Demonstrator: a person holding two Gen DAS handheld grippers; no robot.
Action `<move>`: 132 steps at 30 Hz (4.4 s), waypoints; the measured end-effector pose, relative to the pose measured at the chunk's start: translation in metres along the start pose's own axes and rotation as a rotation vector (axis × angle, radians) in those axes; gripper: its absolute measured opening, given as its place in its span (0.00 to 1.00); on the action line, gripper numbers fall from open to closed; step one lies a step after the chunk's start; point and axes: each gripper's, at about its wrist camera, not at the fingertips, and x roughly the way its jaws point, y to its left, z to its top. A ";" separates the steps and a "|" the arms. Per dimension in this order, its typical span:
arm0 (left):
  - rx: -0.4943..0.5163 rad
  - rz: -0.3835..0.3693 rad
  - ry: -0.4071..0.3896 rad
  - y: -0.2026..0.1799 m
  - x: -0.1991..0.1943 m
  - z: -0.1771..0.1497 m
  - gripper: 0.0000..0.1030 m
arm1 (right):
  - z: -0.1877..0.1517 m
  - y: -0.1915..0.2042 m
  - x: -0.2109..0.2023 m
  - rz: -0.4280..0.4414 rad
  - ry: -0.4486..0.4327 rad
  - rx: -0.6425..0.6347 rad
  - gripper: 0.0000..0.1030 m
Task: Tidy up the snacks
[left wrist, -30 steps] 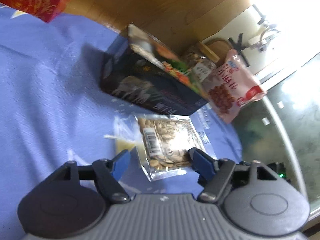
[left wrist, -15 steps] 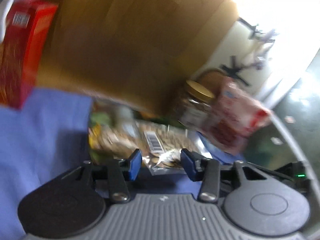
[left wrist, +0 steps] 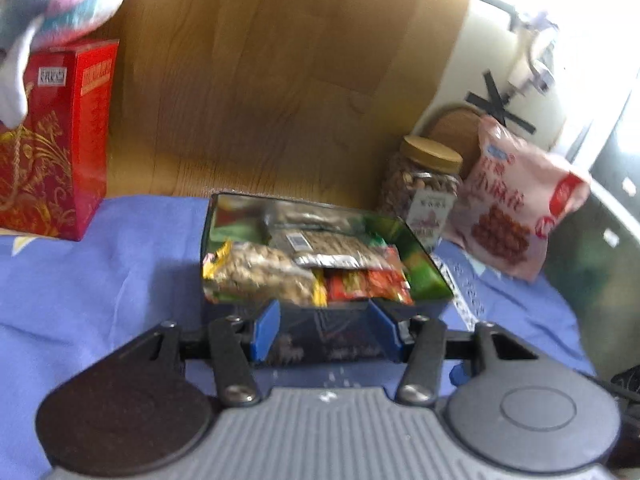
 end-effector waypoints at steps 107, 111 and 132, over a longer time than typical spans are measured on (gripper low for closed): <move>0.373 0.715 -0.163 -0.064 -0.055 -0.109 1.00 | -0.070 0.009 -0.091 -0.109 0.005 -0.260 0.54; 0.342 0.656 -0.138 -0.065 -0.056 -0.108 1.00 | -0.070 0.009 -0.094 -0.119 -0.013 -0.264 0.54; 0.305 0.582 -0.089 -0.073 -0.049 -0.111 1.00 | -0.076 0.013 -0.098 -0.167 -0.026 -0.283 0.54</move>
